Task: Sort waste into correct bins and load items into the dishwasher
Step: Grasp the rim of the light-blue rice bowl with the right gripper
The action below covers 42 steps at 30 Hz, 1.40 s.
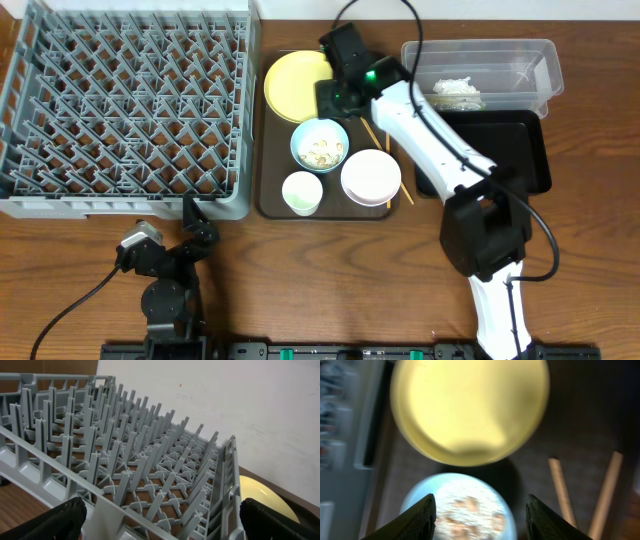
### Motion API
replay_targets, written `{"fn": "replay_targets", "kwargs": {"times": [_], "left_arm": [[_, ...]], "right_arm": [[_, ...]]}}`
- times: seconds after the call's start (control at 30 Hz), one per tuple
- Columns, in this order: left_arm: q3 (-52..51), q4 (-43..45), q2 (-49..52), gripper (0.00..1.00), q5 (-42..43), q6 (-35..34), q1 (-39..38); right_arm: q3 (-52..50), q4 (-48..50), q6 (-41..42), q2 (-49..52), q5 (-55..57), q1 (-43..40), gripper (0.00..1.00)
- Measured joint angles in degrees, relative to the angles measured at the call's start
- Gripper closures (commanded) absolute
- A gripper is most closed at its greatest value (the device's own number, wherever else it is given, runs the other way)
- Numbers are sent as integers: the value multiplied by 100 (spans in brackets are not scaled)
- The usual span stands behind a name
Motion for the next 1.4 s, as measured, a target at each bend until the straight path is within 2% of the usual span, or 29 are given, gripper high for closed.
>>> {"fn": "replay_targets", "kwargs": {"times": [0.3,0.57,0.97,1.1,1.4], "left_arm": [[0,0,0,0,0,0,0],[0,0,0,0,0,-2,0],[0,2,0,0,0,0,0],[0,2,0,0,0,0,0],[0,0,0,0,0,-2,0]], "right_arm": [[0,131,-24,31,153,629,50],[0,225,15,533,219,951,60],[0,240,107,914,337,1023,85],[0,236,155,914,391,1023,99],[24,177,177,911,501,1025,99]]}}
